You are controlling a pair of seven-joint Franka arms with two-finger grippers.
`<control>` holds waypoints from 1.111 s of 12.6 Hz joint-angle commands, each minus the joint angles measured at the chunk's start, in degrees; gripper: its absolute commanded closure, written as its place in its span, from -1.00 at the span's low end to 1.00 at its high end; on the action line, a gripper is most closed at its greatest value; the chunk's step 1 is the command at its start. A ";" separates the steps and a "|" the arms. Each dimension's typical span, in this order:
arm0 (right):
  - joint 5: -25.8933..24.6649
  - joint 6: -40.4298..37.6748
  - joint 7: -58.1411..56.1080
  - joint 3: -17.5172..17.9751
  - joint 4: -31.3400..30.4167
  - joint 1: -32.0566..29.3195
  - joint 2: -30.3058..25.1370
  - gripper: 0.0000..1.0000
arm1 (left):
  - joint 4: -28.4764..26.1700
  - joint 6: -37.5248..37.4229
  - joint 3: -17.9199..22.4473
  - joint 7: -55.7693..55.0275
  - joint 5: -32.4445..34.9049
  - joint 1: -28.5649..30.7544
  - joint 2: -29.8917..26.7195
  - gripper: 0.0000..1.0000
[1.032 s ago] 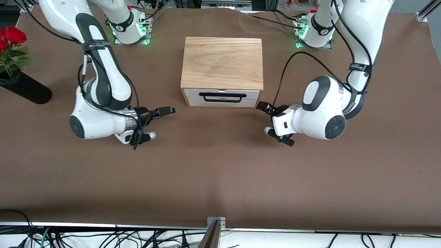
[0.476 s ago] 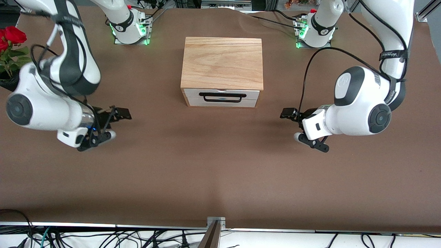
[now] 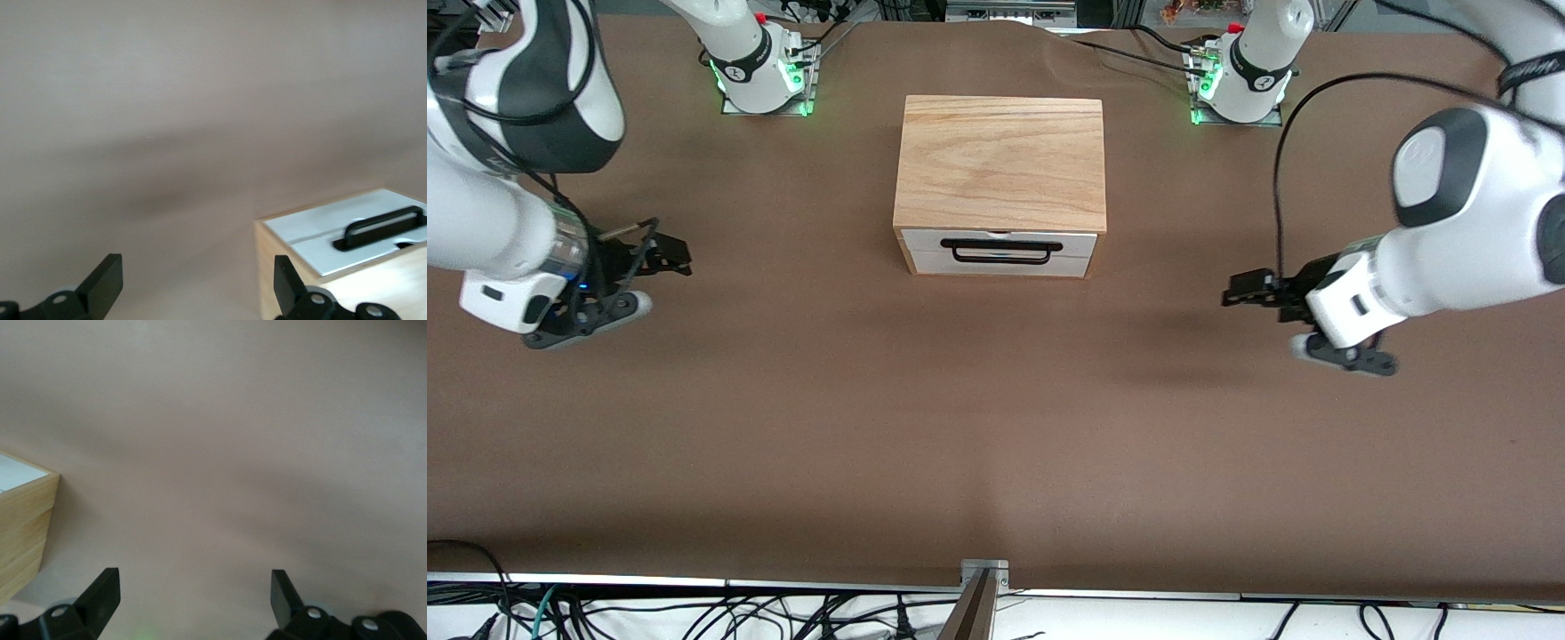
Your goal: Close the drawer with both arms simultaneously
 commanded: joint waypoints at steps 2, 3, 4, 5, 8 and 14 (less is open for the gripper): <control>-2.43 -1.04 -0.52 -1.59 0.82 0.29 -3.66 -1.00 | -2.18 -4.40 -3.31 -2.94 14.93 -2.25 -7.88 -1.00; -2.53 -1.39 -0.61 -1.85 0.73 0.20 -5.49 -1.00 | -2.18 -5.28 -4.81 -3.46 18.36 -2.25 -8.41 -1.00; -2.18 -2.00 -0.61 -2.55 0.30 0.20 -6.21 -1.00 | -2.27 -6.16 -7.78 -4.34 18.92 0.28 -9.11 -1.00; -2.18 -3.31 -0.43 -2.55 0.38 0.20 -6.56 -1.00 | -2.70 -6.69 -12.51 -4.95 18.84 5.09 -10.25 -1.00; -2.36 -5.69 -0.08 -2.38 -1.37 0.29 -11.12 -1.00 | -4.02 -7.84 -13.53 -6.19 17.79 7.24 -12.54 -1.00; -2.97 0.28 -0.08 -0.19 -14.65 -2.32 -20.10 -1.00 | -8.42 -2.92 -10.62 -9.97 14.00 8.30 -15.53 -1.00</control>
